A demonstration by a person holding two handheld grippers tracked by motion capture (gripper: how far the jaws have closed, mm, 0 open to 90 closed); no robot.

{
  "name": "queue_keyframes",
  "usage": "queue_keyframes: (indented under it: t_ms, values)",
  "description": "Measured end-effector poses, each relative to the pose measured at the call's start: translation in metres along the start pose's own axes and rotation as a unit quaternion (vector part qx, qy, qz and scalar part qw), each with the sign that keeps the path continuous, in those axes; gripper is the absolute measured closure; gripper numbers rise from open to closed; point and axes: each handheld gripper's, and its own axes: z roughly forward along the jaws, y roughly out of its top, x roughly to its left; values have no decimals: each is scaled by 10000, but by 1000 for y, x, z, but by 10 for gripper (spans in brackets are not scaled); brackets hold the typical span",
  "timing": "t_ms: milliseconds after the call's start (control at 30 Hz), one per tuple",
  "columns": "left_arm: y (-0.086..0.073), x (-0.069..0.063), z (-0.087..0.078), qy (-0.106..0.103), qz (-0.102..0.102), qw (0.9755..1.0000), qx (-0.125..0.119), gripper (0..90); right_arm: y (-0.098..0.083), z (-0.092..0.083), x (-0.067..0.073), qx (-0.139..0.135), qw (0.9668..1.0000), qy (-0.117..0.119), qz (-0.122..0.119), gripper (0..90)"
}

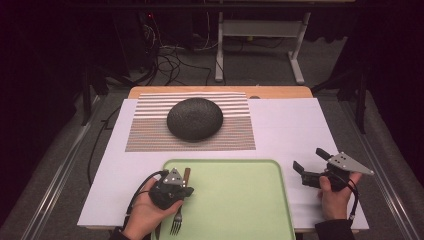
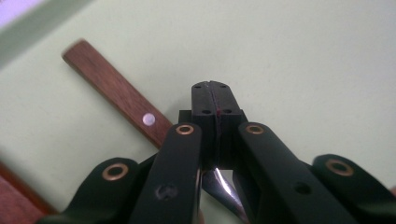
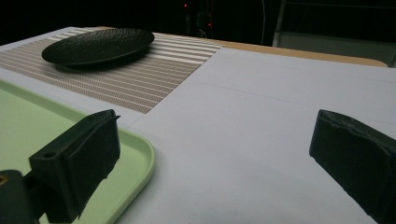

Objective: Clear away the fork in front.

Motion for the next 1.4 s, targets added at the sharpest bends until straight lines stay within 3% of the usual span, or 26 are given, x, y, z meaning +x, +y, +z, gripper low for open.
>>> queue_keyframes:
  t_ms: [233, 533, 833, 1000, 1267, 1367, 1400]
  values:
    - [-5, 8, -5, 35, -137, 9999, -31, 867, 0, 0, 0, -1, 10000, -5, 2, 23]
    - [-11, 12, -10, 20, -126, 9999, -18, 867, 0, 1, 0, 3, 10000, -8, -11, 23]
    - [-15, 5, -12, -93, -26, 9999, -35, 866, 0, 1, 1, 4, 10000, -3, -20, 24]
    - [-16, 6, -18, 10, -88, 9994, -321, 856, 0, 1, 1, 7, 10000, 8, -32, 24]
    - [-9, 8, -27, 82, -1, 9977, -680, 589, 0, 2, 1, 8, 10000, 8, -27, 28]
    - [-5, 10, -30, 109, 12, 9955, -939, 518, -1, 2, 1, 8, 10000, 6, -24, 31]
    - [-4, 11, -31, 152, 41, 9938, -1105, 485, -1, 2, 1, 5, 10000, 6, -22, 33]
